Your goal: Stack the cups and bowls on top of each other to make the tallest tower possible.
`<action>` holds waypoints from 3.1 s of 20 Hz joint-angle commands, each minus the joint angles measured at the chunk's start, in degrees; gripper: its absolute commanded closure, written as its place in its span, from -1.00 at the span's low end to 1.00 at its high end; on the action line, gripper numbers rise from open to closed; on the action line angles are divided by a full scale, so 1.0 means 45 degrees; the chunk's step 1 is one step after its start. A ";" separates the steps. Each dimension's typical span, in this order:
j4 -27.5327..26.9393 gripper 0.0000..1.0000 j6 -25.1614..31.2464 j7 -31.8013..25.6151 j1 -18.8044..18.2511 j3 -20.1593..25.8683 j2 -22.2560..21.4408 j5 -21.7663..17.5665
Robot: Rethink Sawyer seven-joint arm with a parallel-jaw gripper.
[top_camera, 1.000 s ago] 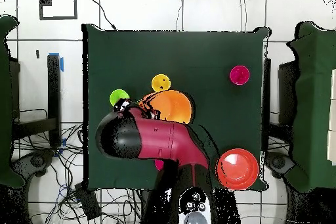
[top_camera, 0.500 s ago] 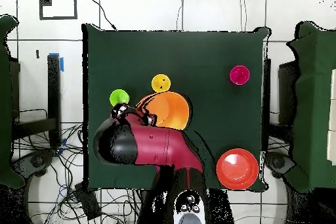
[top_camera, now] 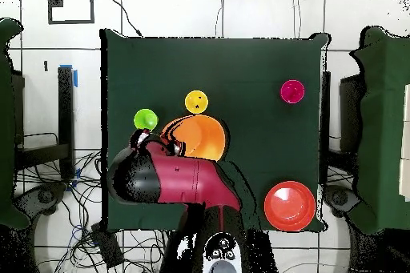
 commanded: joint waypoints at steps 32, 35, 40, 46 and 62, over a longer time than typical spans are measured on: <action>-0.1497 1.00 0.0218 0.1663 0.1039 -0.0912 0.1458 -0.0062; -0.1624 1.00 0.0305 0.1706 0.1146 -0.0973 0.1485 0.0044; -0.1757 1.00 0.0246 0.1738 0.1307 -0.1133 0.1628 0.0118; -0.1904 1.00 0.0409 0.1782 0.1458 -0.1307 0.1710 0.0156; -0.2101 -1.00 0.0479 0.1778 0.1669 -0.1615 0.1736 0.0116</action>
